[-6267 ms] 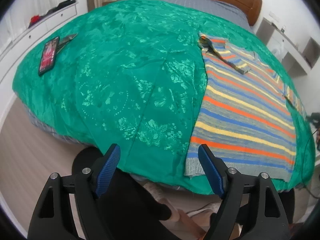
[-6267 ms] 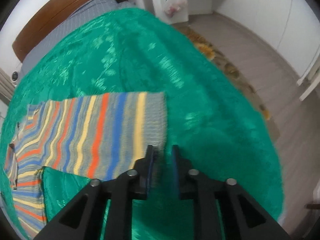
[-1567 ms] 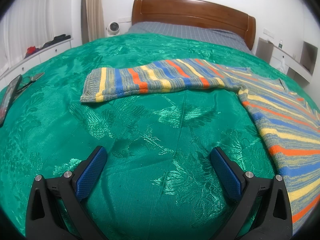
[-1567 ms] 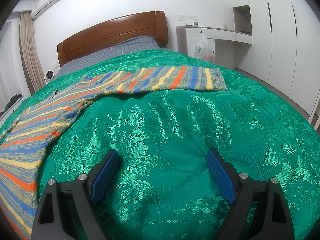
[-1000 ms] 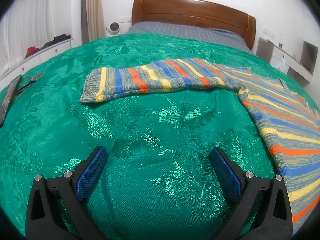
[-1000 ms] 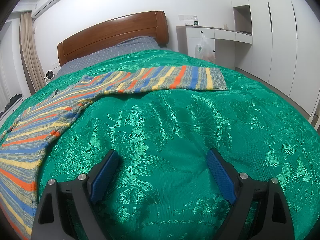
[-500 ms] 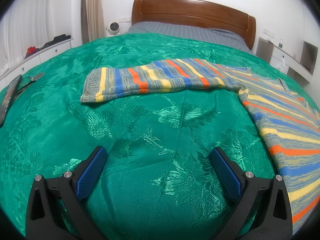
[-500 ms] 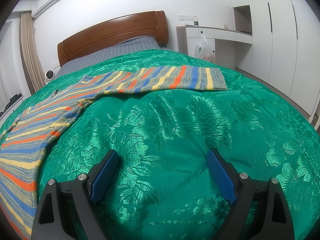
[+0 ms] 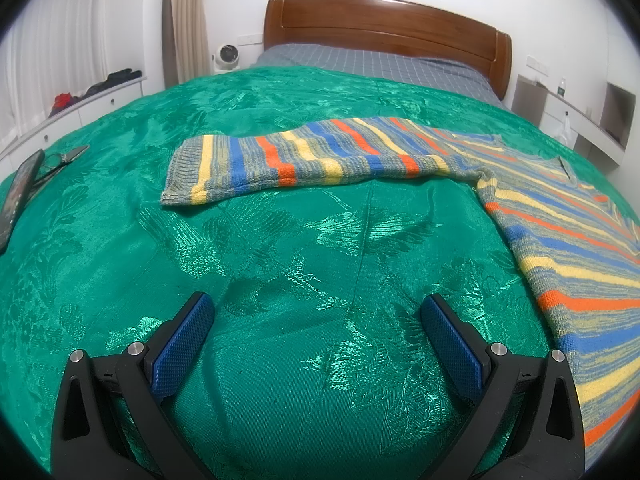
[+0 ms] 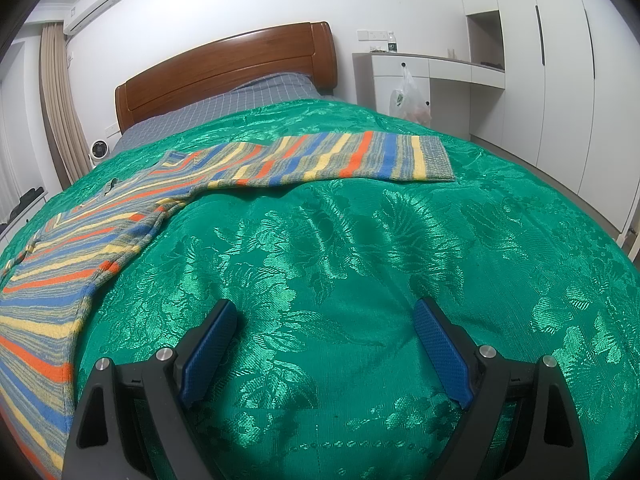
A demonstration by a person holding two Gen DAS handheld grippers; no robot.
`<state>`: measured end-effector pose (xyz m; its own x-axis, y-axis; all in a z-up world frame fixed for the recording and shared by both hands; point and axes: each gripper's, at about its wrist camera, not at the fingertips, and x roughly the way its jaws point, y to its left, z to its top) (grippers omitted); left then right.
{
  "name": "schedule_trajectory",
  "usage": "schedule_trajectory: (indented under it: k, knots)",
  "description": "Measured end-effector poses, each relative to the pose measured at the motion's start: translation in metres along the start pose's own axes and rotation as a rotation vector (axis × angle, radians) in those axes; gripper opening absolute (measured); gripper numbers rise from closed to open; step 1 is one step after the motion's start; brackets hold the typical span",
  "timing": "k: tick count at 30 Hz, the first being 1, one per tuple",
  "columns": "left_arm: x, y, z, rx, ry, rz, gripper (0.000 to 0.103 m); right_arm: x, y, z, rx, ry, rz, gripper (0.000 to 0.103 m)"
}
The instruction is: Fold small clothes
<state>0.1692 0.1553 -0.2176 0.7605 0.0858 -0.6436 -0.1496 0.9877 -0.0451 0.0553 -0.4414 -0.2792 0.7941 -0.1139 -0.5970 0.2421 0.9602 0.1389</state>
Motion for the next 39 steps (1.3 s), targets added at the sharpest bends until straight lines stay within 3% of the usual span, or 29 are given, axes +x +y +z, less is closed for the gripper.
schedule_trajectory:
  k: [25,29,32,35,39]
  knots:
    - [0.000,-0.001,0.000,0.008,0.006,0.012,0.103,0.005,0.002,0.002,-0.024,0.011,-0.024,0.090]
    - [-0.001,-0.005,0.001,0.027,0.018,0.044,0.103,0.006,0.003,0.005,-0.034,0.034,-0.034,0.090]
    - [-0.004,-0.007,0.006,0.031,0.073,0.071,0.103,0.004,0.004,0.015,-0.030,0.103,-0.043,0.090]
    - [-0.022,-0.001,0.007,-0.005,0.150,0.032,0.102,-0.019,0.002,0.023,0.043,0.144,-0.045,0.090]
    - [-0.070,0.007,-0.006,-0.037,0.145,-0.084,0.102,-0.085,0.005,0.016,0.063,0.096,0.012,0.097]
